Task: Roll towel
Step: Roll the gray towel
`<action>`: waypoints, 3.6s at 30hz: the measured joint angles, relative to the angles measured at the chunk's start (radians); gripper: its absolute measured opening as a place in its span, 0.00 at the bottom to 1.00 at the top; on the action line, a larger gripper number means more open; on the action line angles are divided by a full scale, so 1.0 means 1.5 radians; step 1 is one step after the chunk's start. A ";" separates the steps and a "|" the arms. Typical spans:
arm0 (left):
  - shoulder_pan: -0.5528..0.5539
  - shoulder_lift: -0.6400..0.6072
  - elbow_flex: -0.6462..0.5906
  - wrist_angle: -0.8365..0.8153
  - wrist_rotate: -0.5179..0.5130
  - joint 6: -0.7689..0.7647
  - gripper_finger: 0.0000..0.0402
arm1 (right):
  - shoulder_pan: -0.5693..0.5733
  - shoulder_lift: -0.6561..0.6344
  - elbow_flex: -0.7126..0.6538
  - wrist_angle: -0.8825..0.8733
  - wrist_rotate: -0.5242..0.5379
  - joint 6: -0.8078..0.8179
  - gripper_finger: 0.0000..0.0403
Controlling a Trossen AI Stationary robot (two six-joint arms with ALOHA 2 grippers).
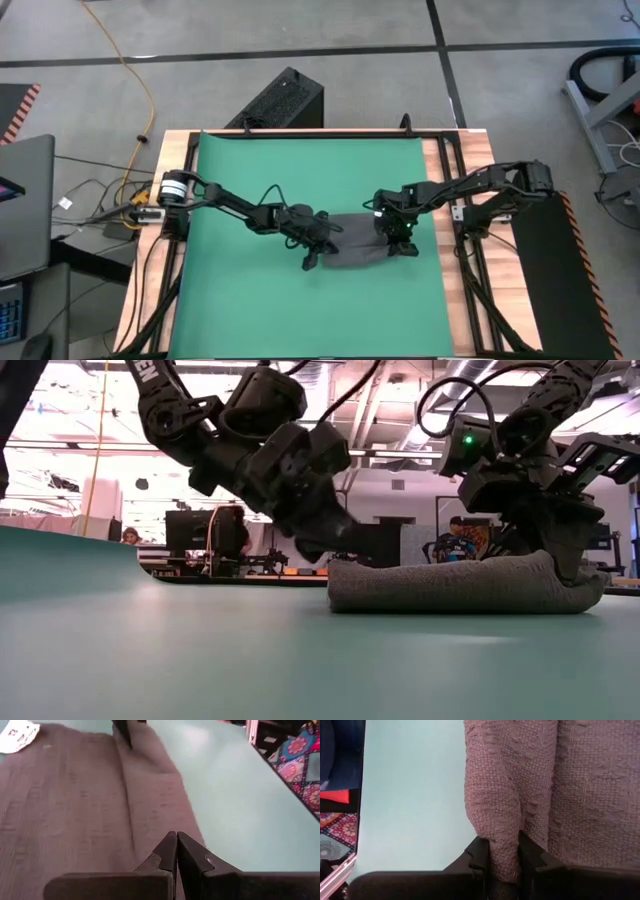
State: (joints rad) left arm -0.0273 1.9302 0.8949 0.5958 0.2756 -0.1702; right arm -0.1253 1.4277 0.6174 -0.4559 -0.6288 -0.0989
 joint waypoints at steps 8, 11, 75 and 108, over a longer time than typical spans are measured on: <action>0.000 0.002 0.000 -0.043 -0.028 0.040 0.00 | 0.004 0.000 0.000 0.000 0.002 -0.007 0.17; 0.000 0.002 0.000 -0.045 -0.038 0.046 0.00 | 0.004 0.000 0.000 0.000 0.002 -0.008 0.17; -0.010 0.023 0.038 -0.172 0.091 -0.126 0.00 | -0.123 0.000 -0.001 -0.123 -0.086 0.329 0.17; -0.092 -0.028 0.235 -0.436 -0.113 0.249 0.00 | -0.176 0.165 0.019 0.004 -0.254 0.279 0.17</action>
State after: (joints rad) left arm -0.1654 1.8885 1.2475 -0.0576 0.1064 0.2026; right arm -0.3889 1.6745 0.6465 -0.4497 -1.0097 0.3193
